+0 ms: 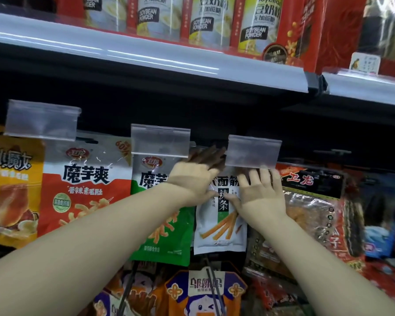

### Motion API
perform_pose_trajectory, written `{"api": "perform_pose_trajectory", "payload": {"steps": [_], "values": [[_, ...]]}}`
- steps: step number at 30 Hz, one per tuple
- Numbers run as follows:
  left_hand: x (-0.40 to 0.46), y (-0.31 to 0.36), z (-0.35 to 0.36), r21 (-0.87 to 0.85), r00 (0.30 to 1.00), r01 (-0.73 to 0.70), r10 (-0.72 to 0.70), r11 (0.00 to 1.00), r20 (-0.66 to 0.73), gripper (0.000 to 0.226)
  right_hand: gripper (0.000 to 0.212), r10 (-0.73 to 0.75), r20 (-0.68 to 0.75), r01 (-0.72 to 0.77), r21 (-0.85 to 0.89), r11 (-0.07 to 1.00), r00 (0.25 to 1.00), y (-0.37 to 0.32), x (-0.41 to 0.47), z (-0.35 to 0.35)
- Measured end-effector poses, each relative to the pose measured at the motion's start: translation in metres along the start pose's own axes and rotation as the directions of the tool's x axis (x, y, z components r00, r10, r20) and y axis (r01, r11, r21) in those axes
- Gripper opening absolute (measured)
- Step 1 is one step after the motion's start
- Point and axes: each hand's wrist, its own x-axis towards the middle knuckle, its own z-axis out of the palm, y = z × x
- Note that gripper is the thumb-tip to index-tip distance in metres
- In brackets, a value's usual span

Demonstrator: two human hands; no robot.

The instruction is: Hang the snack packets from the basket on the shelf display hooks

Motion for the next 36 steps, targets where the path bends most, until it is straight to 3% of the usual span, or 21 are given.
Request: {"api": "perform_pose_trajectory", "payload": {"steps": [14,22,26,36], "values": [[-0.021,-0.007,0.013,-0.007,0.996,-0.047,0.046,0.999,-0.082,0.069,0.074,-0.068,-0.097,0.071,0.033,0.997,0.993,-0.002,-0.009,0.004],[-0.081,-0.038,0.023,-0.015,0.995,0.088,-0.088,0.996,-0.036,0.071,0.079,-0.107,-0.139,0.12,0.095,0.988,0.985,-0.016,-0.016,0.0],[-0.087,-0.047,0.027,-0.01,0.993,0.116,-0.116,0.993,0.015,0.071,0.07,-0.105,-0.137,0.122,0.126,0.984,0.985,-0.029,-0.013,-0.001],[-0.082,-0.028,0.037,-0.069,0.979,0.198,-0.201,0.978,-0.042,0.067,0.065,-0.127,-0.129,0.149,0.176,0.973,0.983,-0.045,-0.02,0.01]]}}
